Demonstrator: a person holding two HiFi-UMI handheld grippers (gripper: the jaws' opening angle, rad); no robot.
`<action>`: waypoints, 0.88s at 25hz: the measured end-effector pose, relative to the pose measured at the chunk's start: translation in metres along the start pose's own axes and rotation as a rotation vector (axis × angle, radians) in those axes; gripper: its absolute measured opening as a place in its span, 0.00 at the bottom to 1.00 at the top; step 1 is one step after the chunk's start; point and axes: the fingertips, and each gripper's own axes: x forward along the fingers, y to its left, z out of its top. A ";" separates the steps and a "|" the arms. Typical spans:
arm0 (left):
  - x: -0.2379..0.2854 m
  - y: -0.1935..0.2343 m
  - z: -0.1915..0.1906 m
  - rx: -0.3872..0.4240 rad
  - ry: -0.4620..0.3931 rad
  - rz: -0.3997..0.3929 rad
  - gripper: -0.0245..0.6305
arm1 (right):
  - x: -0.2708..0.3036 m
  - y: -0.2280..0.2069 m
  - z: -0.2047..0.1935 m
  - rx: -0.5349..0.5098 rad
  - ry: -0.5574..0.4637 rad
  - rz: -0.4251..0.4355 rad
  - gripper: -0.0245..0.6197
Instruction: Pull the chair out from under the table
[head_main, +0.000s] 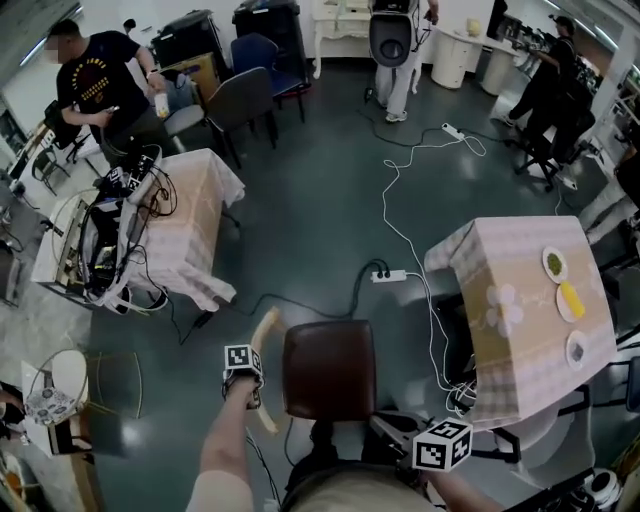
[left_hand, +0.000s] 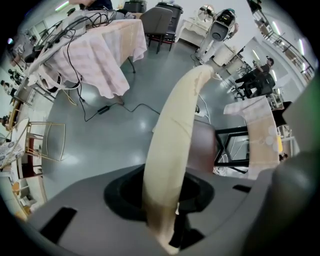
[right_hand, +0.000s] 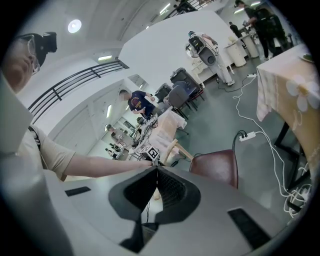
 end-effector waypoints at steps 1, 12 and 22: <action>-0.001 0.002 0.001 -0.003 -0.003 0.002 0.24 | 0.000 0.000 0.000 0.000 0.002 0.000 0.05; -0.004 0.026 0.006 -0.037 -0.017 -0.001 0.24 | 0.013 0.004 0.005 -0.029 0.022 0.003 0.05; -0.005 0.051 -0.003 -0.061 -0.013 -0.014 0.24 | 0.028 0.021 0.001 -0.040 0.039 0.012 0.05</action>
